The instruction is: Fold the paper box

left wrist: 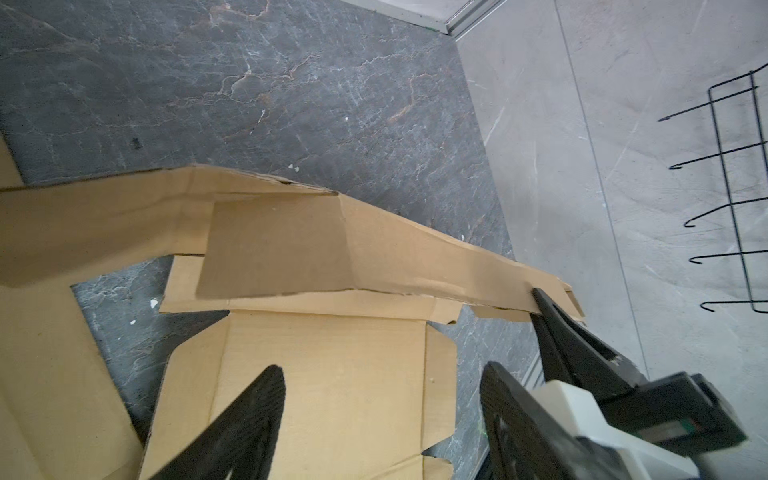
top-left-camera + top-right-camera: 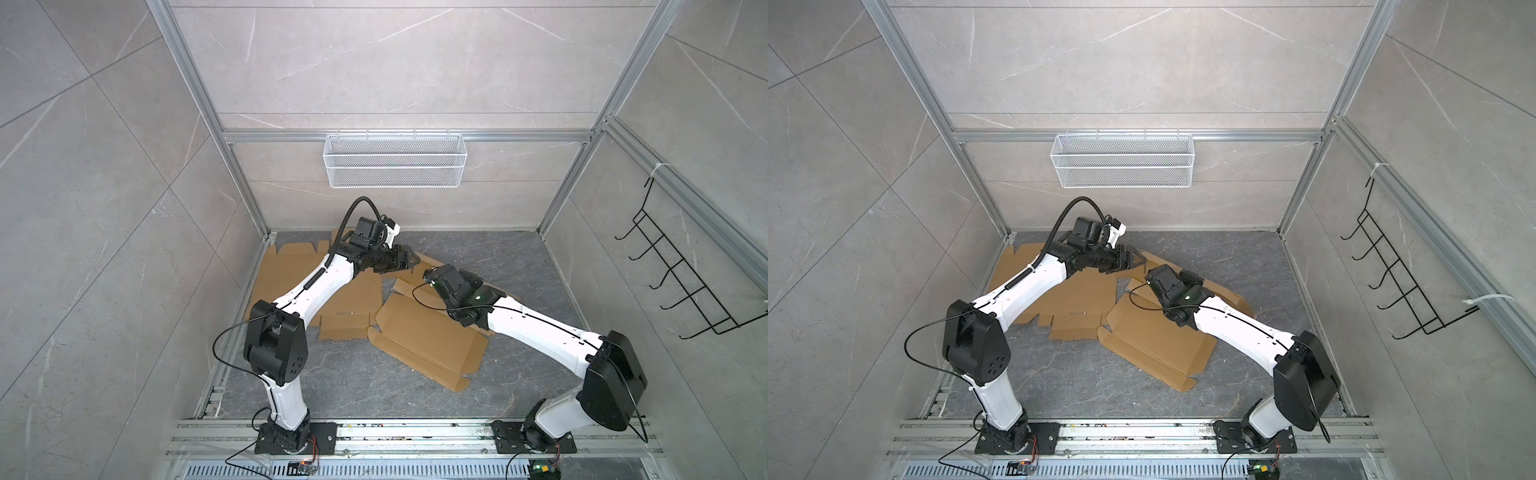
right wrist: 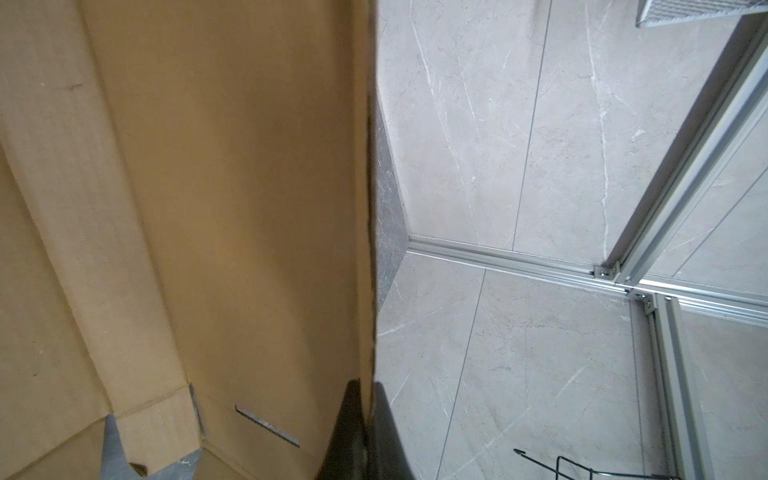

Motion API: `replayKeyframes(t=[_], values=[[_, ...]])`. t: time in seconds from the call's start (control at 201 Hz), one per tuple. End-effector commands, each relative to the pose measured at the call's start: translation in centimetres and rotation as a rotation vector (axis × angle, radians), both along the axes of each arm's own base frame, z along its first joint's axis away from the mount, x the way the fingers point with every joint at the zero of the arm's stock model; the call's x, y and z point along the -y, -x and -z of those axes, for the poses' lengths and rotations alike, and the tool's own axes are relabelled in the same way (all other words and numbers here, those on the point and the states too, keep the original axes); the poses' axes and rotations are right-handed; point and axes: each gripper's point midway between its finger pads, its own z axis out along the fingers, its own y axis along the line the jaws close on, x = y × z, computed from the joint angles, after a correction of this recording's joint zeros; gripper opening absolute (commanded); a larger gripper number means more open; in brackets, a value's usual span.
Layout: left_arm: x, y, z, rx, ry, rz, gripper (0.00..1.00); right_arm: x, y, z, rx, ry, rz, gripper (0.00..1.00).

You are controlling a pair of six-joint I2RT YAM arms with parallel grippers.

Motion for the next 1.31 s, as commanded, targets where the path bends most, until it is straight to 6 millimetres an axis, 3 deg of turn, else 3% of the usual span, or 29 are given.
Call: replayKeyframes(t=[0.0,0.149,0.289,0.503,0.781,1.14,1.304], values=[[-0.6,-0.3,-2.3,0.068,-0.028,0.01,0.77,-0.1,0.3,-0.4,0.023,-0.016,-0.002,0.0],[-1.6,-0.6,-5.1,0.149,-0.039,-0.003,0.79,-0.2,0.4,-0.6,0.027,-0.025,-0.009,0.0],[-1.0,-1.9,-3.3,0.123,-0.066,0.017,0.8,-0.3,0.4,-0.3,0.02,-0.022,-0.015,0.0],[0.1,-3.5,-2.5,0.121,-0.066,0.037,0.79,-0.5,0.5,0.1,0.012,-0.028,-0.015,0.0],[1.6,-2.2,-0.2,0.039,-0.034,0.084,0.74,-0.8,0.4,0.2,0.008,-0.032,-0.017,0.0],[4.5,-1.6,-0.2,-0.027,0.124,0.096,0.65,-1.8,0.3,1.5,-0.011,-0.042,-0.01,0.0],[4.0,-1.7,-0.5,-0.02,0.147,0.086,0.62,-1.8,0.4,2.3,-0.021,-0.036,-0.008,0.0]])
